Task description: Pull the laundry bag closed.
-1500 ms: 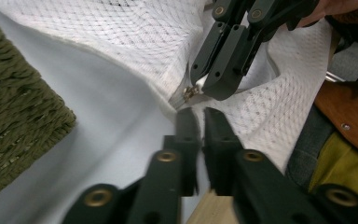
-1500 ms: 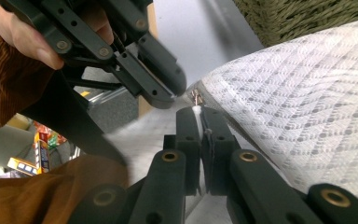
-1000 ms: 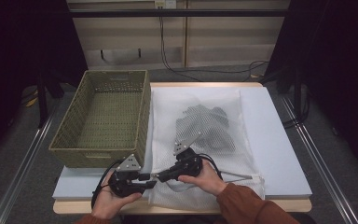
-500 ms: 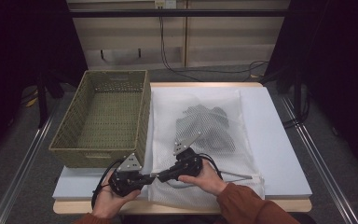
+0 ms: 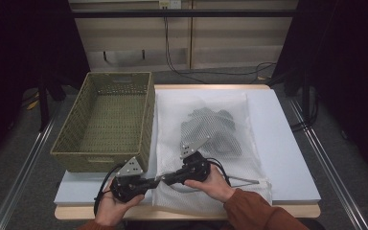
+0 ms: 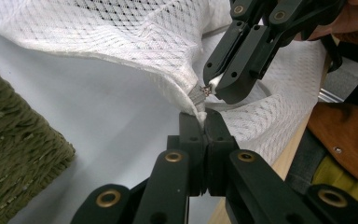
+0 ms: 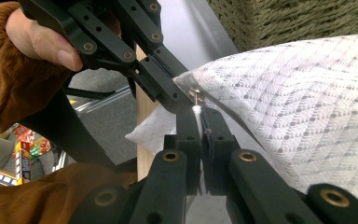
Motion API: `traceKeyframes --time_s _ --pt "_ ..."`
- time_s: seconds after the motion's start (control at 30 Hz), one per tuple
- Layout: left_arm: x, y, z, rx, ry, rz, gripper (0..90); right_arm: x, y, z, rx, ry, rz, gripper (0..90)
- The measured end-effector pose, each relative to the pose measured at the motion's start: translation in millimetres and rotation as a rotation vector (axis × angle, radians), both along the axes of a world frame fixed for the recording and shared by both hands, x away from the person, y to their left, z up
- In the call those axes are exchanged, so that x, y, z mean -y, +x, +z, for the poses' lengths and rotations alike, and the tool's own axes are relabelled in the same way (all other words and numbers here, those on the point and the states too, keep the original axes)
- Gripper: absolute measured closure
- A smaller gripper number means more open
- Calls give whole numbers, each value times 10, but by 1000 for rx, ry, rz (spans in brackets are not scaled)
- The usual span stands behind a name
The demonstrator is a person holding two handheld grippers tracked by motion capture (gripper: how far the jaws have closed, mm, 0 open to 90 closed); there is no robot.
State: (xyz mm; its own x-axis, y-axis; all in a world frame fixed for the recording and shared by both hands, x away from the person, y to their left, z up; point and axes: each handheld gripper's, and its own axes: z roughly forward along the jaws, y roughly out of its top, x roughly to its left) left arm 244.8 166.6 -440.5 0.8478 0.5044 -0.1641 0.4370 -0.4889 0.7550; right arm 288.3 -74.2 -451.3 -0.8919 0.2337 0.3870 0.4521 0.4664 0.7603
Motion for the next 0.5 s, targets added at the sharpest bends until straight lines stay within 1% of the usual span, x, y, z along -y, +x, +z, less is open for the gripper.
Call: traceKeyframes --time_s 0.07,0.13,0.17,0.23,0.3,0.4,0.5 --pt "6 2 -2 2 11 2 886 -3 10 -4 1 -2 -6 879" --pt "-2 6 -10 0 13 2 886 -15 15 -16 -2 -15 -11 879" --pt "-5 1 -6 -2 10 6 887 -19 16 -24 1 -22 -12 879" --pt "-9 0 1 1 5 2 886 -5 13 -22 -10 -23 -14 879" --pt "1 2 -2 -1 5 1 887 0 7 -14 2 -28 -15 879" --pt "8 3 -1 -1 4 2 887 13 16 -26 -12 -29 -21 879" --pt "5 -3 4 0 0 2 887 22 4 -27 -3 -42 -21 879"
